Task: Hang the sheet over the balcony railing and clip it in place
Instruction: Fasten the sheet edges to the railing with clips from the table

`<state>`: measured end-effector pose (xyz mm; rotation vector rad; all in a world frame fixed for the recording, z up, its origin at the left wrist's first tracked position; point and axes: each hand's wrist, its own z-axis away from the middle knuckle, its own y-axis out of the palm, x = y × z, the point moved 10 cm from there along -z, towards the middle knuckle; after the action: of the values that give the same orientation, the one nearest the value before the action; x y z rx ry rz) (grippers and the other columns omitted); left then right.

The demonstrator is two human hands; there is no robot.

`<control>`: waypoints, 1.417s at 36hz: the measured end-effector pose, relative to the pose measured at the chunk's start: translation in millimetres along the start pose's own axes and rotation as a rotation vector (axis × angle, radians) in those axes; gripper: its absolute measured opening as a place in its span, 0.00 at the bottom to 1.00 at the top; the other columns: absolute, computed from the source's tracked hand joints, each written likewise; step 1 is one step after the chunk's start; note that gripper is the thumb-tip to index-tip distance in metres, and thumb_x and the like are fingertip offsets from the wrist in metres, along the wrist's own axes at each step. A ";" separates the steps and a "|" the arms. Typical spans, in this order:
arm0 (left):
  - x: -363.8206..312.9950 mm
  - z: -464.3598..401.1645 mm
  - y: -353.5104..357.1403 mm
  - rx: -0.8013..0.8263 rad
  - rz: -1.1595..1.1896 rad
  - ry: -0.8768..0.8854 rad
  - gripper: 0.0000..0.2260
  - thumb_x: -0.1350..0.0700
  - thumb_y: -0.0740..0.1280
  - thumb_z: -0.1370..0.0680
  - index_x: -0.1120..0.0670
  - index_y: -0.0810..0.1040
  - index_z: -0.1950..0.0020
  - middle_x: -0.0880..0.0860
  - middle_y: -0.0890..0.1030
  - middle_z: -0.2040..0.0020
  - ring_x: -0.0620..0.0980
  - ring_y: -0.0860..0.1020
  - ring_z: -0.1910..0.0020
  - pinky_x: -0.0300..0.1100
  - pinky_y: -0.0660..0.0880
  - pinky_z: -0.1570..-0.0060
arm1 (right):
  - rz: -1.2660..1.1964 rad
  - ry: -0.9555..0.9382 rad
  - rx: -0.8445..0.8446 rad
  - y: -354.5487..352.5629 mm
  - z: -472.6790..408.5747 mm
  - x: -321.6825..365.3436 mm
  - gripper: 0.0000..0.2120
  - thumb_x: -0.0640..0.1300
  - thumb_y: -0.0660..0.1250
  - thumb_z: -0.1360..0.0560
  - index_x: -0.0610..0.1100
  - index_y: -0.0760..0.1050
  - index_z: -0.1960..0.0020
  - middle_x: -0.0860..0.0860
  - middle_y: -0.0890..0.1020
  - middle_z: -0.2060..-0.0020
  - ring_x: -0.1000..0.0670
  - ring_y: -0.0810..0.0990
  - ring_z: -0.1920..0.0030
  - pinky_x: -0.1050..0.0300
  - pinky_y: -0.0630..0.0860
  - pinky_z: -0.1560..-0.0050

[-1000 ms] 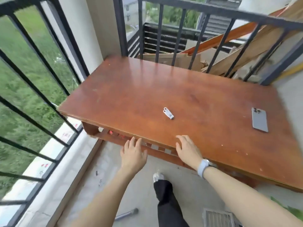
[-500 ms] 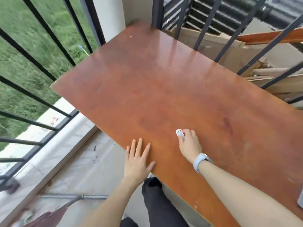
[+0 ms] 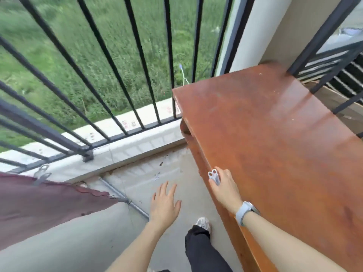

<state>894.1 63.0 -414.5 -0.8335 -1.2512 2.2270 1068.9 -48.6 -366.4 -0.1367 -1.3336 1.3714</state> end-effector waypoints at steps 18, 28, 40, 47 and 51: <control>474.7 431.6 -83.9 -0.483 0.205 -0.945 0.23 0.49 0.57 0.21 0.50 0.59 0.27 0.50 0.60 0.26 0.49 0.59 0.28 0.44 0.57 0.32 | 0.176 -0.863 0.609 378.0 301.9 409.3 0.14 0.45 0.64 0.24 0.41 0.70 0.42 0.43 0.77 0.49 0.40 0.76 0.48 0.52 0.69 0.53; 610.6 660.0 -78.8 -0.670 0.350 -1.363 0.23 0.51 0.57 0.21 0.52 0.58 0.27 0.53 0.61 0.27 0.52 0.58 0.28 0.48 0.59 0.32 | 0.168 -1.247 0.916 535.0 510.8 589.0 0.12 0.42 0.63 0.24 0.42 0.69 0.42 0.50 0.76 0.55 0.46 0.75 0.53 0.57 0.67 0.55; 871.8 802.7 -154.6 -0.778 0.306 -1.526 0.23 0.52 0.57 0.21 0.53 0.59 0.27 0.53 0.60 0.27 0.51 0.58 0.28 0.47 0.56 0.31 | 0.115 -1.473 0.980 736.5 663.7 823.9 0.22 0.42 0.61 0.24 0.40 0.62 0.31 0.46 0.77 0.51 0.43 0.77 0.49 0.58 0.68 0.56; 983.8 899.4 -216.4 -0.934 0.194 -1.567 0.21 0.54 0.58 0.22 0.52 0.62 0.28 0.53 0.63 0.28 0.51 0.59 0.28 0.48 0.55 0.31 | 0.015 -1.564 1.020 819.9 768.9 948.1 0.18 0.44 0.59 0.22 0.41 0.65 0.34 0.56 0.72 0.63 0.58 0.68 0.66 0.59 0.64 0.61; 1046.0 957.0 -209.3 -0.934 0.167 -1.617 0.22 0.52 0.58 0.22 0.51 0.61 0.28 0.52 0.62 0.27 0.51 0.58 0.28 0.50 0.55 0.31 | -0.013 -1.675 1.009 871.2 833.3 996.1 0.09 0.43 0.59 0.23 0.37 0.68 0.48 0.49 0.72 0.67 0.50 0.70 0.67 0.51 0.65 0.65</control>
<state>-498.6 261.6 -141.0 1.0796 -3.0288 2.1736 -392.8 456.2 -134.3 2.0588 -1.5504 1.9831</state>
